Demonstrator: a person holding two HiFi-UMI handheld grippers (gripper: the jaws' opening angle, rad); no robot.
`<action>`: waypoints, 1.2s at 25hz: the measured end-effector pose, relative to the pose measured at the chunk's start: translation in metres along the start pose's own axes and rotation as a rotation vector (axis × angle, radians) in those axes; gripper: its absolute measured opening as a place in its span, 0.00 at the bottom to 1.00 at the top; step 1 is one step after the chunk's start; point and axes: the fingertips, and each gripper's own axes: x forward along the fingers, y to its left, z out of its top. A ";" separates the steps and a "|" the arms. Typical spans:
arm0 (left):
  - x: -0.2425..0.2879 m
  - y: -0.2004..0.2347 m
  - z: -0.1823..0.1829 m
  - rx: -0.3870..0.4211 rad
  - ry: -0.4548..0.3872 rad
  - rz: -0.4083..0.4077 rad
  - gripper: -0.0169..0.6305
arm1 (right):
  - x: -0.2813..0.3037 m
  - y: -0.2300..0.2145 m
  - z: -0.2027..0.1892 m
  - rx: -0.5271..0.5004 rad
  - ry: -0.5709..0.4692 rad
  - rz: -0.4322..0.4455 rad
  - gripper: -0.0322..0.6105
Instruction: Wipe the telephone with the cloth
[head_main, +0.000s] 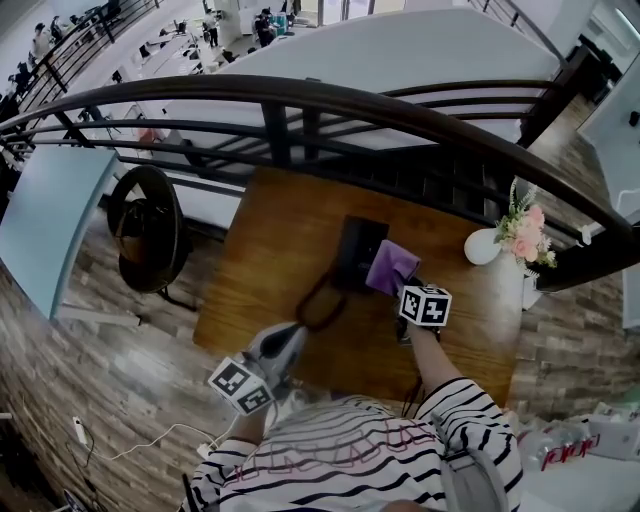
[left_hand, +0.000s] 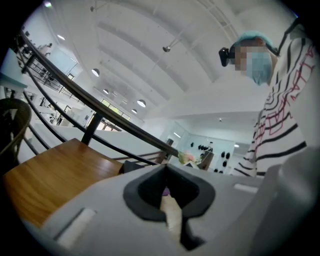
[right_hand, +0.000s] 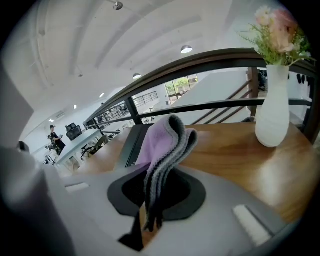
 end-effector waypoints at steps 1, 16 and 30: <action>0.001 -0.001 -0.001 0.000 -0.001 0.000 0.03 | -0.002 0.003 0.001 -0.006 -0.004 0.009 0.11; -0.053 0.007 0.001 0.000 -0.050 0.136 0.03 | 0.037 0.148 -0.019 -0.096 0.017 0.292 0.11; -0.048 0.001 -0.005 -0.011 -0.041 0.105 0.03 | 0.031 0.071 -0.052 -0.053 0.069 0.092 0.11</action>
